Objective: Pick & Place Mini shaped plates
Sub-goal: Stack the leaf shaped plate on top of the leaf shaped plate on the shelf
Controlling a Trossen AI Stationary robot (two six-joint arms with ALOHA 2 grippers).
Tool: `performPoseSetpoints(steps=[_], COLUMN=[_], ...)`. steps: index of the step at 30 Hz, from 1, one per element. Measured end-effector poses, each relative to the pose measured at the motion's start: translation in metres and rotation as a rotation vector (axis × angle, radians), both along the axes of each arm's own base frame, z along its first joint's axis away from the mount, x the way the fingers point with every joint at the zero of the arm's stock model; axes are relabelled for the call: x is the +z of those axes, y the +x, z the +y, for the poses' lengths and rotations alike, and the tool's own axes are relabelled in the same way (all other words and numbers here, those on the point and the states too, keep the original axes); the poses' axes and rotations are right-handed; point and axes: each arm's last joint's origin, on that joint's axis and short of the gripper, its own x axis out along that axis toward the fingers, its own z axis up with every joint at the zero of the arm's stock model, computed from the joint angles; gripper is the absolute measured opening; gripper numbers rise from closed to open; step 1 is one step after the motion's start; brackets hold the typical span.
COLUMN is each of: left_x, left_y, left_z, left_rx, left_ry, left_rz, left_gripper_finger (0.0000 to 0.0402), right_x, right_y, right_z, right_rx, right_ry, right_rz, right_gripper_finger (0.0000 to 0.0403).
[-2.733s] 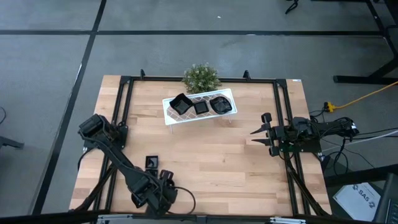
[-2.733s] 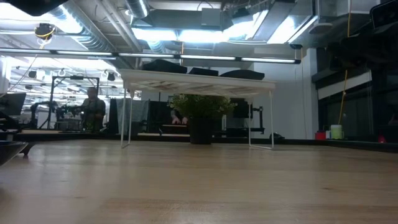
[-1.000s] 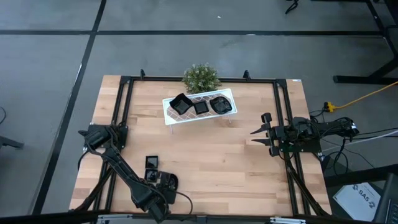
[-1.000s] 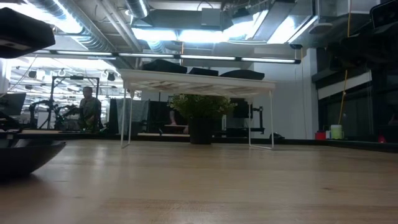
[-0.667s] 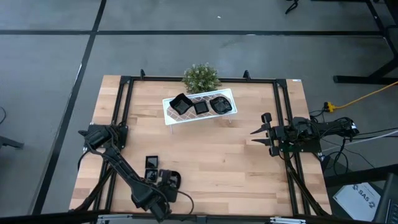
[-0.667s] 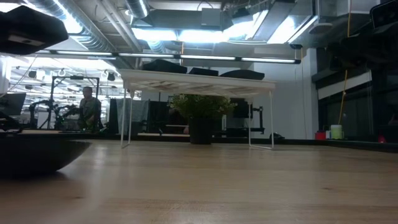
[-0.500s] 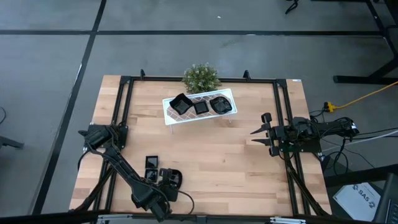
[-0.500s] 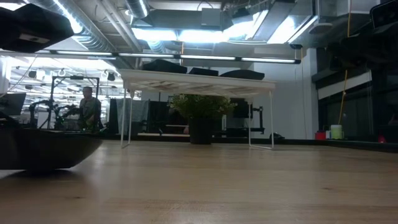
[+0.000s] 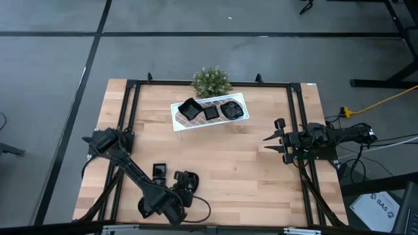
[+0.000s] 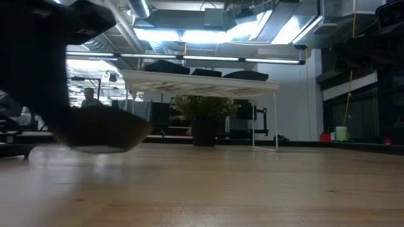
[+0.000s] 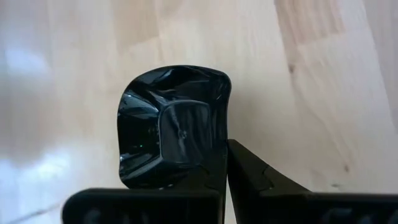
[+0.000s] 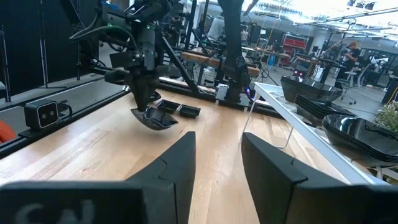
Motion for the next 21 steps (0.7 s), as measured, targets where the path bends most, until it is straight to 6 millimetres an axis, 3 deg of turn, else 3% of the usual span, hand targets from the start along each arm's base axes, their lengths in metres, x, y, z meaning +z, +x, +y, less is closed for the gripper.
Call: performPoseSetpoints(steps=[8,21], left_x=[0.012,0.044], left_y=[0.006,0.024], left_z=[0.015,0.052], left_rx=[-0.006,0.072], left_ry=[0.031,0.116], left_rz=[0.001,-0.141], left_gripper_finger=[0.0002,0.0002], right_x=[0.000,0.000], right_y=[0.000,0.000], right_z=[0.000,0.000], right_rx=[0.000,0.000], right_ry=[0.000,0.000], right_rz=[0.000,0.000], right_gripper_finger=[0.0129,0.0129])
